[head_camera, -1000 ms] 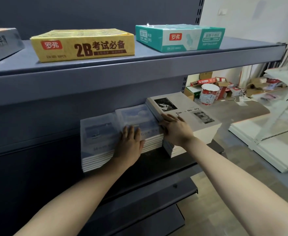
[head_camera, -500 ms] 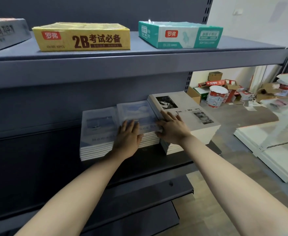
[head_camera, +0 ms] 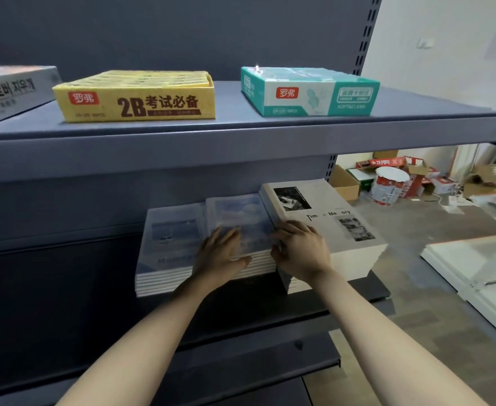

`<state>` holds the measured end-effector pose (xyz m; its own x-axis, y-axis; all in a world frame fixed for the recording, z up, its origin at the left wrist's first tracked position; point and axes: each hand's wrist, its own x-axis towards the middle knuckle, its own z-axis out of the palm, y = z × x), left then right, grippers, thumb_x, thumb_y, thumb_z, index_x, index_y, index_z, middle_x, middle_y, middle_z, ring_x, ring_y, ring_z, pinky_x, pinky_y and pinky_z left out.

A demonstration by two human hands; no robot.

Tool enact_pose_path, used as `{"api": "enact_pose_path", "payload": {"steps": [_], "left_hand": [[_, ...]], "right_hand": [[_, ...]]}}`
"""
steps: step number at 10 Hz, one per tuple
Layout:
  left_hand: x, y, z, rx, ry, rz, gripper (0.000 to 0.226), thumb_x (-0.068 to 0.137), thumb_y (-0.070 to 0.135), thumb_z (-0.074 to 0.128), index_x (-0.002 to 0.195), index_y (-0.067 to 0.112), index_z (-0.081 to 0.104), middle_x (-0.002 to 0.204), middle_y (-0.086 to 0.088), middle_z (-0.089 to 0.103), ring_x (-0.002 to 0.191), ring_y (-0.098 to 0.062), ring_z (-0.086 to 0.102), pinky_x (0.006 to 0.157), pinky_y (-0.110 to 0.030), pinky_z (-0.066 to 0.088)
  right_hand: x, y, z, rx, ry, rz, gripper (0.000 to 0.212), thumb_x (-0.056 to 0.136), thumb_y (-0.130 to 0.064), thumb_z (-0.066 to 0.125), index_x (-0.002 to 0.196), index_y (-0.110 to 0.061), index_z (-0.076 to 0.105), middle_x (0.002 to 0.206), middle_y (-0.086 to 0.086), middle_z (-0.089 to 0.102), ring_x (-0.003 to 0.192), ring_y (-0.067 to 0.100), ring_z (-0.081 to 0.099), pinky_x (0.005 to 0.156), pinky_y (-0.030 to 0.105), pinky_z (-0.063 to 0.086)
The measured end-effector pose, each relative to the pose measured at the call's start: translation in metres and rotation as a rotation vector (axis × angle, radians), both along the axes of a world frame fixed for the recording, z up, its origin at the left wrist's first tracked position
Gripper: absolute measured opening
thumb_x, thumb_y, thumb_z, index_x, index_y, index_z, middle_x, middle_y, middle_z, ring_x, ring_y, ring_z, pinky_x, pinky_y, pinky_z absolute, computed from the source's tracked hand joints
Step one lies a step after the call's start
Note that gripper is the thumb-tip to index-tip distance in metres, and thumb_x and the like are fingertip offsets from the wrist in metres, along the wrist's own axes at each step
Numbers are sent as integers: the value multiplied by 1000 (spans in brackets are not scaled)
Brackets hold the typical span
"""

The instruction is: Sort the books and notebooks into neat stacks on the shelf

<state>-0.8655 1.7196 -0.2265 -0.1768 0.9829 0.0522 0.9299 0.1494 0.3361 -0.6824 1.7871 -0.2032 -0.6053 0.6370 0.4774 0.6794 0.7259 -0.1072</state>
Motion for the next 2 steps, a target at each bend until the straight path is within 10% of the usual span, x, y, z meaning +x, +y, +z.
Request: {"api": "enact_pose_path", "payload": {"steps": [2], "left_hand": [[-1,-33,3,391,-686,69,62,91,26,59,145,26,29,153,17,9,145,-8,2,118,-38,10]], "right_hand": [[8,-107,-46,26,488,204,24,70,-12,55,87,-22,68,117,-4,64,116,18,54,105,53,31]]}}
